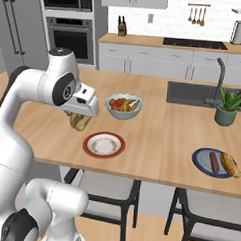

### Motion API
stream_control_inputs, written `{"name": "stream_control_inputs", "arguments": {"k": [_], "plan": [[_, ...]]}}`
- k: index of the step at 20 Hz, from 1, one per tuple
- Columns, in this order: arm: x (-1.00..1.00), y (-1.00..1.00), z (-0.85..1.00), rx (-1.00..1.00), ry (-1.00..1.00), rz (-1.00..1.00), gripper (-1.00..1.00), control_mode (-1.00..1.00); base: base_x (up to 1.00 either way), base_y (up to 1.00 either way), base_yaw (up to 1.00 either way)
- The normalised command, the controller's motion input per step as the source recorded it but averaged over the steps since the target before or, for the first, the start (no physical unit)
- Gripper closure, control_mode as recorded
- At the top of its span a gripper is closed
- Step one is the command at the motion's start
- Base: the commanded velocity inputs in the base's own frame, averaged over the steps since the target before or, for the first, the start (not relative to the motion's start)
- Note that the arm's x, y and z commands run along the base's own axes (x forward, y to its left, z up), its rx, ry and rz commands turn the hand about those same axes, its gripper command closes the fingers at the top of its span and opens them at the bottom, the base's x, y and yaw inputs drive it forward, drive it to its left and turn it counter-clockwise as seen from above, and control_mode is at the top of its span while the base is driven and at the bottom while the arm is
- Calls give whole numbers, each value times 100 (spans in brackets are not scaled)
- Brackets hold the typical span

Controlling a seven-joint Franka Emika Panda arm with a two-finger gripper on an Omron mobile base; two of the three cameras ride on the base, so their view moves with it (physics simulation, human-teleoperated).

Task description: Place one bun and one sausage from the bowl on each plate.

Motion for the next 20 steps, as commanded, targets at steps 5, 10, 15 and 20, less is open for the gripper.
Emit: {"name": "stream_control_inputs", "arguments": {"k": [5,10,15,20], "plan": [[50,-19,-40,0,0,0,100,-100,0,0,0],[58,-47,-82,0,0,0,100,-100,0,0,0],[60,-8,-86,0,2,0,100,-100,0,0,0],[82,0,-60,0,2,0,100,-100,0,0,0]]}}
